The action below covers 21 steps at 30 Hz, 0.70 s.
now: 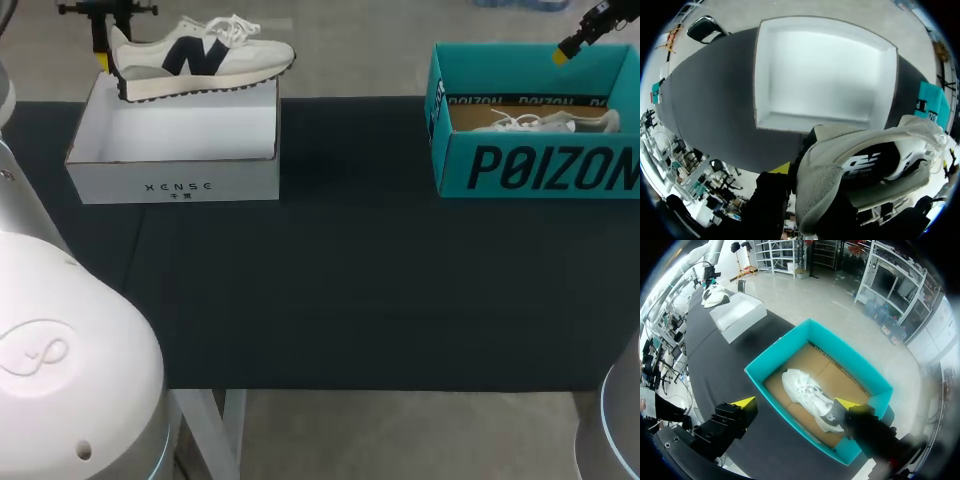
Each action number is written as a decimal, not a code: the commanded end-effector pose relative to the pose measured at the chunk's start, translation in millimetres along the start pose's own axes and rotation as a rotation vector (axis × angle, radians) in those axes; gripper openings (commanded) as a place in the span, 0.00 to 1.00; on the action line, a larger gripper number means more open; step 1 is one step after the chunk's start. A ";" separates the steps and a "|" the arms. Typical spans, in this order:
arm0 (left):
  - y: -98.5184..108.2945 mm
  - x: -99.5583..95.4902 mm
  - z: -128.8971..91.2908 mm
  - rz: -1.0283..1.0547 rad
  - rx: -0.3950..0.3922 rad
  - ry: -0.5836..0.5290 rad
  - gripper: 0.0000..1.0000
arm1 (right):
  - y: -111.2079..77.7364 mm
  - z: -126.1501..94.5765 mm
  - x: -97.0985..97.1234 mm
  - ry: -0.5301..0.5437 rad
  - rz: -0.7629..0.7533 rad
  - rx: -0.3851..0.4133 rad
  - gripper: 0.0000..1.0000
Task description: Take the shoe out of the shoebox, open the shoe tongue, remove and reinsert the insole, then place the shoe into the shoebox
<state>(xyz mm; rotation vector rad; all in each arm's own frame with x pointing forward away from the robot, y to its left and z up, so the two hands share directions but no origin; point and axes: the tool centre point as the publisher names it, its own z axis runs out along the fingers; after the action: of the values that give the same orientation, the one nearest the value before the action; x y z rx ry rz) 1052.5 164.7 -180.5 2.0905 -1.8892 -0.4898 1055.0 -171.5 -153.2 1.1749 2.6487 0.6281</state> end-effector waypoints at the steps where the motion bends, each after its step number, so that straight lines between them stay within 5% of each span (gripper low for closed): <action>1: 24.1 2.3 0.5 0.016 0.319 -0.008 0.00 | 0.1 0.3 -0.4 0.000 0.000 0.001 1.00; 21: 64.4 29.9 14.8 0.027 0.501 -0.036 0.00 | 0.1 0.3 -0.4 0.000 0.000 0.001 1.00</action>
<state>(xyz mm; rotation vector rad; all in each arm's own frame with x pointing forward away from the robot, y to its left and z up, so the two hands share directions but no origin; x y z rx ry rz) 1002.4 133.0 -167.7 2.1367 -1.9871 -0.4376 1055.0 -171.4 -153.2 1.1747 2.6488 0.6282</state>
